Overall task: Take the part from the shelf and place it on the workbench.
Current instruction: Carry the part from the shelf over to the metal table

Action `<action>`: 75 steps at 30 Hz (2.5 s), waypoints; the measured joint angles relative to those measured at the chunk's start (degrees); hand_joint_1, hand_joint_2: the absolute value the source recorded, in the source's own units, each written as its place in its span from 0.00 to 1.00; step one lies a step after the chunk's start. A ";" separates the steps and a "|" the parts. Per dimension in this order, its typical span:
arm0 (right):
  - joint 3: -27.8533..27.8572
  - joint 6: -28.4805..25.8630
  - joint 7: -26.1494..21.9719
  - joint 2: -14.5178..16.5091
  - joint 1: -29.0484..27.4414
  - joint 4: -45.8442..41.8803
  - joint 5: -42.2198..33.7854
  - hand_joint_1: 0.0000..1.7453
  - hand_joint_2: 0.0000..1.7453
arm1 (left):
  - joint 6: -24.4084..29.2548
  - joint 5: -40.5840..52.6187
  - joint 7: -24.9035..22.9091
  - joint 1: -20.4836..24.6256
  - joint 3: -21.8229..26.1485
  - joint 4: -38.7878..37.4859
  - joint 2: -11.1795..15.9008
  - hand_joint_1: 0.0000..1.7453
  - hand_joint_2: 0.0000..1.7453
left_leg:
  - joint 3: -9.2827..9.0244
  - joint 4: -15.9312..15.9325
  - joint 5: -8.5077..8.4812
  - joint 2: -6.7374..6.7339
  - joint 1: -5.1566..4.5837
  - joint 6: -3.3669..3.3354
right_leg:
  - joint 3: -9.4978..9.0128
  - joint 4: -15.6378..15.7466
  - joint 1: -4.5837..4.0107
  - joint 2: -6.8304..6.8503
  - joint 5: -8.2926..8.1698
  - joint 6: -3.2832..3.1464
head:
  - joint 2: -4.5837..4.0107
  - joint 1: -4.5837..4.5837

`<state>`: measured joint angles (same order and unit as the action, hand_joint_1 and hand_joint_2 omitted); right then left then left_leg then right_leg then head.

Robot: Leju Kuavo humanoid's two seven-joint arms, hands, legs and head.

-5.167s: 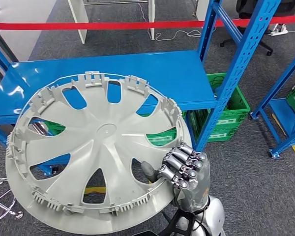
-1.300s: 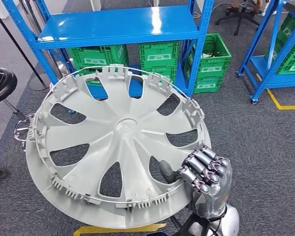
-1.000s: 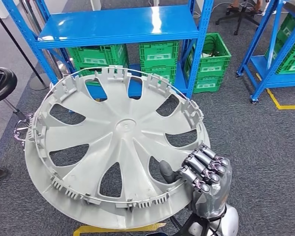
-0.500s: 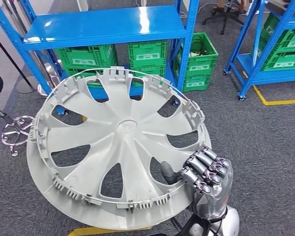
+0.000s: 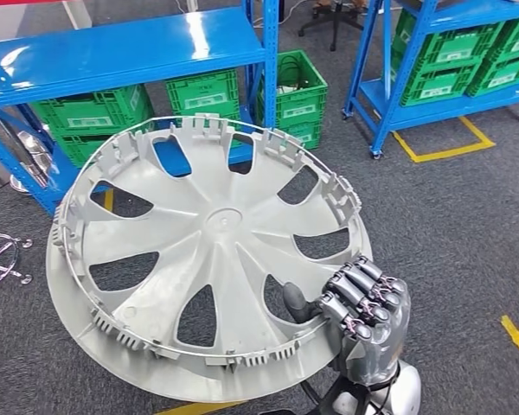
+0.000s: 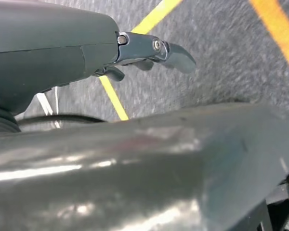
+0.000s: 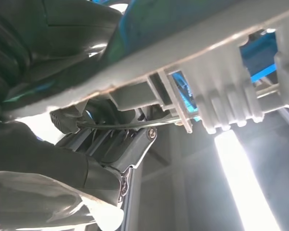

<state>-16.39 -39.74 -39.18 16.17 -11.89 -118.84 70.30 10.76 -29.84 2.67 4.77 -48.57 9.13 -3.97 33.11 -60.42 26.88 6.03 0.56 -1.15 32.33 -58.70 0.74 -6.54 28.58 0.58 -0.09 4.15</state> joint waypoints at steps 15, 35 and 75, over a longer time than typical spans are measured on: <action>0.38 -0.02 0.41 -0.01 -0.06 -2.08 3.61 1.00 1.00 | -1.09 -0.34 0.97 0.30 -0.06 -0.01 0.23 0.00 0.00 | -1.17 3.43 -0.46 -11.44 -0.19 0.54 | -1.43 1.52 -0.58 10.48 0.35 1.50 | 0.00 0.48; 2.23 -0.02 0.37 0.15 0.55 -7.70 10.74 1.00 1.00 | -1.00 -0.57 1.70 0.12 -0.45 -0.03 0.75 0.00 0.00 | -1.98 2.95 0.87 -3.49 0.66 0.73 | 2.76 -0.08 -0.20 0.14 -1.38 1.43 | 0.00 0.41; 2.44 0.00 0.15 0.09 0.76 -7.98 11.11 1.00 1.00 | -1.89 -0.33 1.52 0.08 -1.44 -0.01 0.16 0.00 0.00 | -2.90 3.62 1.36 -10.86 -0.05 0.78 | 2.07 -1.60 -0.22 9.91 -0.70 1.73 | 0.00 0.97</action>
<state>-13.96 -39.74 -39.03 16.26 -11.13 -126.82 81.41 8.87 -30.17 4.20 4.85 -50.01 9.11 -3.81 30.21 -56.79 28.24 -4.82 0.51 -0.37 34.39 -60.30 0.51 3.37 27.87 2.31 -0.09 5.12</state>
